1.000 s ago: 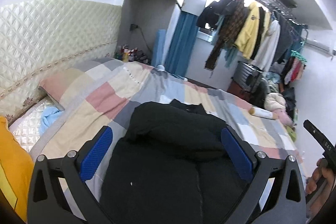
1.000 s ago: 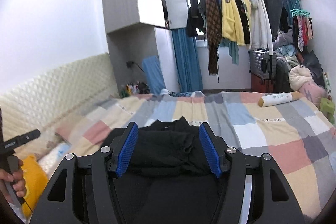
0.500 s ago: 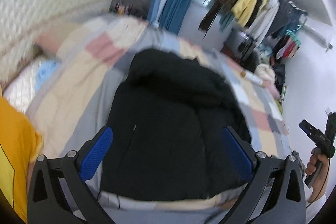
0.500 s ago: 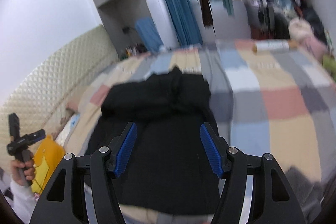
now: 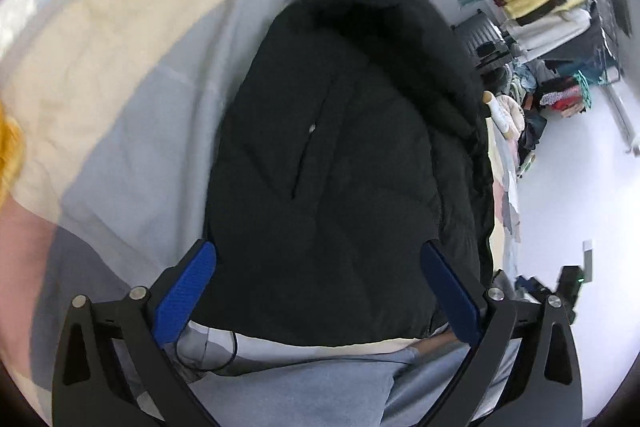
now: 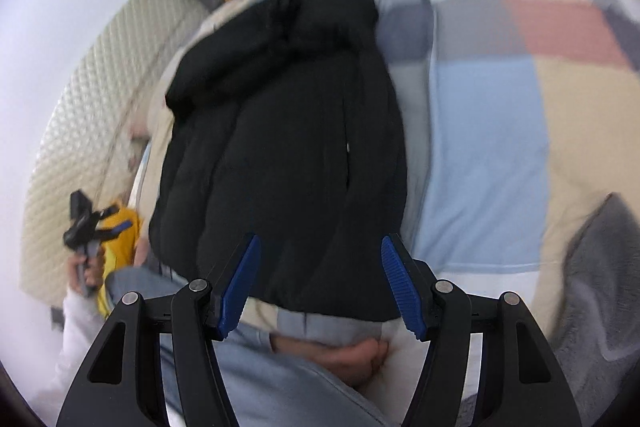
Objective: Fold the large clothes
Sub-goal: 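Carry the hem over the jacket body toward the collar with both tools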
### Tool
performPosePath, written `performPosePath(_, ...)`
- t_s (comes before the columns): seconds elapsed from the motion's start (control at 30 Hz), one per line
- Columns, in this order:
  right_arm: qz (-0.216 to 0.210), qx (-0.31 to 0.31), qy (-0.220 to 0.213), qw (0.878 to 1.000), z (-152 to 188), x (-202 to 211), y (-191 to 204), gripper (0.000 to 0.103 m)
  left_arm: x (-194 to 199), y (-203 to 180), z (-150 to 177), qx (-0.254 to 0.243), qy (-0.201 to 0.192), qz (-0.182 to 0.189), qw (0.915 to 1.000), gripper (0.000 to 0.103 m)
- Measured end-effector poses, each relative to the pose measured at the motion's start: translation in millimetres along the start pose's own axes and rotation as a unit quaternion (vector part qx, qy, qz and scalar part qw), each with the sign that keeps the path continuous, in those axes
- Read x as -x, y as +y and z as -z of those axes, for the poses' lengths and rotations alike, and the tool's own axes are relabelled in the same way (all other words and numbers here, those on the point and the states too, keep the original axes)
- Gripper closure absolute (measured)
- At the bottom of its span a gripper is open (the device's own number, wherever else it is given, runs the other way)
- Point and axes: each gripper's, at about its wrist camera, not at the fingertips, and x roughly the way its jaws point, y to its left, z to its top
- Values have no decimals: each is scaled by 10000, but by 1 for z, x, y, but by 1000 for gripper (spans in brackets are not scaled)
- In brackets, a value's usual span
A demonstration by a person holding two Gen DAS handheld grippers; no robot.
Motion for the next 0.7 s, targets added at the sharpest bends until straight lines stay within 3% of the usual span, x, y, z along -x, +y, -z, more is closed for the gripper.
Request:
performPosePath(0.17,-211,-53,552,9982,-8,-32,-18,42,-27,12,-5,276,509,152,9982,8)
performPosePath(0.4,-73,-209,1232,9921,-21,-82,-43,38,-56,25,-14,645,1094,-13,9919,8)
performPosePath(0.7,-653,-142,1470,9869,-30,-103,-32,32,-81,43,-19,908,1636,-211,9821,8)
